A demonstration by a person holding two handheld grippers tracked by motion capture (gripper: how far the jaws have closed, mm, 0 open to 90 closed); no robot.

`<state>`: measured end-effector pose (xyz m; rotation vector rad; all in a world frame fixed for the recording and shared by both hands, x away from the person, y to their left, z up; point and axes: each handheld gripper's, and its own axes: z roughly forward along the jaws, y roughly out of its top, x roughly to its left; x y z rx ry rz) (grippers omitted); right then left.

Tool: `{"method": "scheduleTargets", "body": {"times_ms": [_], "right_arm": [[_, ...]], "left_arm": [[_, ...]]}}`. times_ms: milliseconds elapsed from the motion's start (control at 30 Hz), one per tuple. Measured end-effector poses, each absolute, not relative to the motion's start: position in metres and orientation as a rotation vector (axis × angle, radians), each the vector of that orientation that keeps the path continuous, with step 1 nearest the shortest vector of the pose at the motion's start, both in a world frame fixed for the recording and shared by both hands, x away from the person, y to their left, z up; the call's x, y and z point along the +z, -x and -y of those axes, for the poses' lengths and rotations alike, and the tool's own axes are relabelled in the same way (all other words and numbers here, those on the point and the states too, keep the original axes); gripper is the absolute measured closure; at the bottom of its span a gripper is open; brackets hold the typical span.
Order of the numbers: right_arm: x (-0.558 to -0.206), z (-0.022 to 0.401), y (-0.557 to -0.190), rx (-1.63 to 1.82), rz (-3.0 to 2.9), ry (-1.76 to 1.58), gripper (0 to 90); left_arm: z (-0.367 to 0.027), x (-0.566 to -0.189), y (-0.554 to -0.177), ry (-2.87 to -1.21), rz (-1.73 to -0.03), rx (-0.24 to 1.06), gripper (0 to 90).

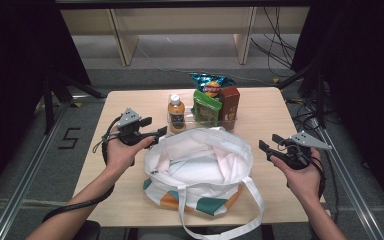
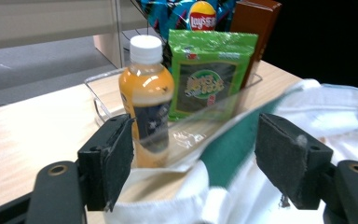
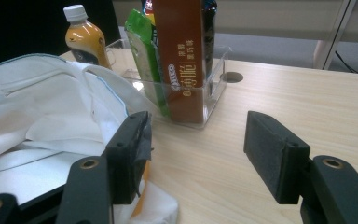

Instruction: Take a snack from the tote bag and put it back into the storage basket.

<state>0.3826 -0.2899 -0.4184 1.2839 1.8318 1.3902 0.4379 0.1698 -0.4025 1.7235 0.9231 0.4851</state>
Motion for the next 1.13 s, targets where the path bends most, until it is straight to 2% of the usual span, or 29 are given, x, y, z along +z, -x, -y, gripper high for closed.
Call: {"method": "scheduleTargets", "body": {"times_ms": [433, 600, 1133], "right_arm": [[-0.418, 0.291, -0.382, 1.382, -1.863, -1.277, 41.2], [-0.420, 0.292, -0.384, 1.381, -1.867, -1.249, 41.2], [-0.422, 0.294, -0.386, 1.362, -1.874, -1.211, 41.2]], "left_arm": [[-0.179, -0.420, -0.406, -1.733, -0.913, 0.445, 27.2], [-0.183, -0.430, -0.395, -1.739, -0.907, 0.470, 27.3], [-0.187, -0.441, -0.394, -1.755, -0.901, 0.459, 27.7]]}}
